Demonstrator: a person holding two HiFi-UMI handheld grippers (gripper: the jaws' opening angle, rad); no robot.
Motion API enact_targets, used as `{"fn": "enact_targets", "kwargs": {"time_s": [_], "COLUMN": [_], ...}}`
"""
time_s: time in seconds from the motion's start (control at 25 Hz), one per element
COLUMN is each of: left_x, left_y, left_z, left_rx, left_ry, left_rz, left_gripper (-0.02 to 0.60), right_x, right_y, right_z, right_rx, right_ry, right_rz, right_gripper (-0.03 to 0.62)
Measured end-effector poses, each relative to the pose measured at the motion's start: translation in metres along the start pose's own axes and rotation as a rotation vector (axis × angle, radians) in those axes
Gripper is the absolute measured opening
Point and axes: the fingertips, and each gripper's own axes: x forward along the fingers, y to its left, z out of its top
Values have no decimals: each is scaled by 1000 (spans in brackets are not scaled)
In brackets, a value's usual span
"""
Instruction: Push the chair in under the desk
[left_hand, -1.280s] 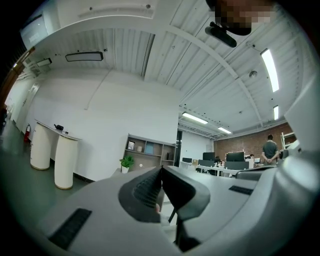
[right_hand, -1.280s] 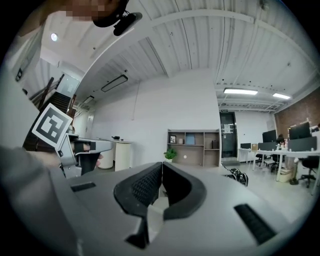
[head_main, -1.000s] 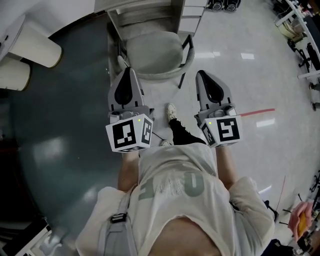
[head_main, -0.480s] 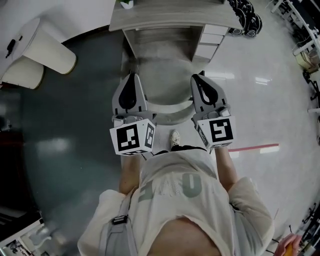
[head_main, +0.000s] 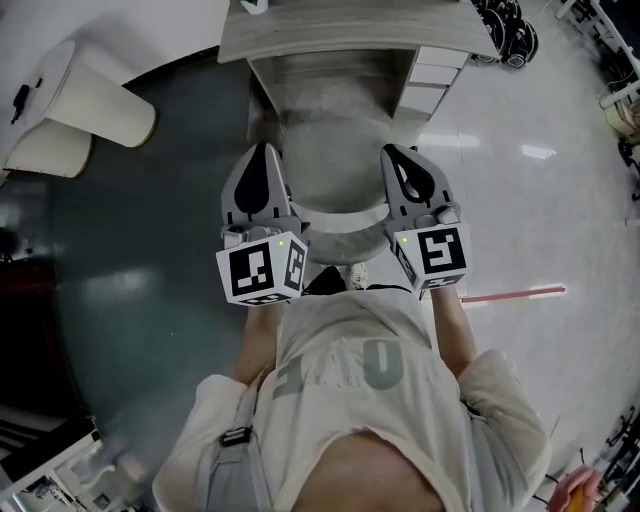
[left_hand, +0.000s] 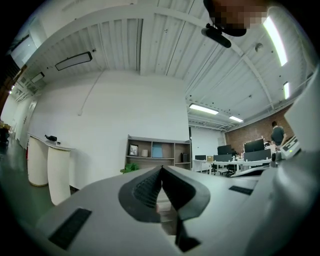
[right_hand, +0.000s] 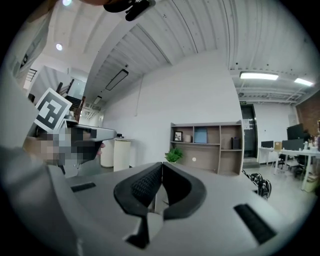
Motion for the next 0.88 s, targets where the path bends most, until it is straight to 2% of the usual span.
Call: {"fn": "enact_targets", "kwargs": {"time_s": [0.24, 0.48, 0.68, 0.88], "left_x": [15, 14, 19, 18], "left_y": [10, 21, 36, 32], "left_z": [4, 5, -6, -39], "left_rx": [-16, -12, 29, 2], "left_ry": [-28, -30, 51, 164], "left_rz": [26, 19, 13, -33], "left_gripper": [14, 14, 14, 14], "right_x": [11, 22, 29, 27], "right_y": [-10, -14, -14, -6], "right_z": [-3, -1, 9, -21], "right_rx": [1, 56, 77, 146], "right_ry": [25, 32, -2, 101], "right_rz": [-28, -62, -98, -50], "right_gripper": [17, 17, 18, 20]}}
